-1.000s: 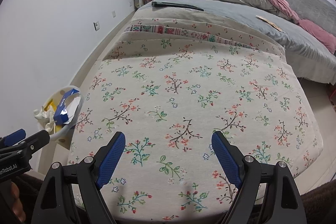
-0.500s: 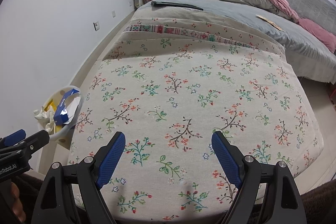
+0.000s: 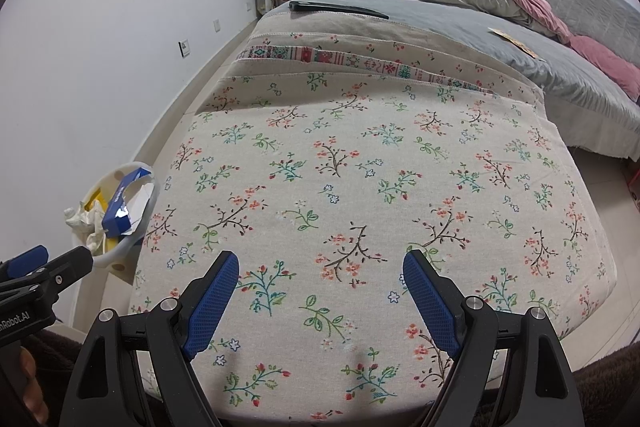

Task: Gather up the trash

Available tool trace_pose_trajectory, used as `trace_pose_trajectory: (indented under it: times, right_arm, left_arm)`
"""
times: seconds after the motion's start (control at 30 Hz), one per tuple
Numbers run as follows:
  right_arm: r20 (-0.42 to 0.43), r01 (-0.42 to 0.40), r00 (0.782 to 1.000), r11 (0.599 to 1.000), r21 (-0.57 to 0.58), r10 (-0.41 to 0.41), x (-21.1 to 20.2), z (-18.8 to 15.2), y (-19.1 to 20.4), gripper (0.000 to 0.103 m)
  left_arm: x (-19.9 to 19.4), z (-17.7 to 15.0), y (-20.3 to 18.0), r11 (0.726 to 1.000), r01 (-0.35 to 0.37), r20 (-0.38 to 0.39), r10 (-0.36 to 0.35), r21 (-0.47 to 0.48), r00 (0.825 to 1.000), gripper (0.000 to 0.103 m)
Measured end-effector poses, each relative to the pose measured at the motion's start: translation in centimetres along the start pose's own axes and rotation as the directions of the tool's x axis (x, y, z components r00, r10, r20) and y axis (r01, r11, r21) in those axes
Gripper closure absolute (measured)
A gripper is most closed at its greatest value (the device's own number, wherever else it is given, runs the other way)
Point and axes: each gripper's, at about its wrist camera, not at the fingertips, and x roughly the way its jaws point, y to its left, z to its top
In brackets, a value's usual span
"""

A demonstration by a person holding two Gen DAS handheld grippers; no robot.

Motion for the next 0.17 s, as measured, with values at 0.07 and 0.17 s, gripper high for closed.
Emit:
trace_pose_trajectory:
  times: [0.07,0.17]
  right_arm:
    - [-0.001,0.0,1.0,1.0,0.0,0.0,0.01,0.04,0.02,0.017]
    - [-0.006,-0.002,1.0,1.0,-0.006,0.002,0.16,-0.05,0.14,0.017]
  left_arm:
    - [0.0,0.03,0.02,1.0,0.003,-0.002,-0.003,0.0,1.0,0.001]
    - [0.11,0.0,0.06,1.0,0.015,-0.01,-0.015,-0.004,1.0,0.001]
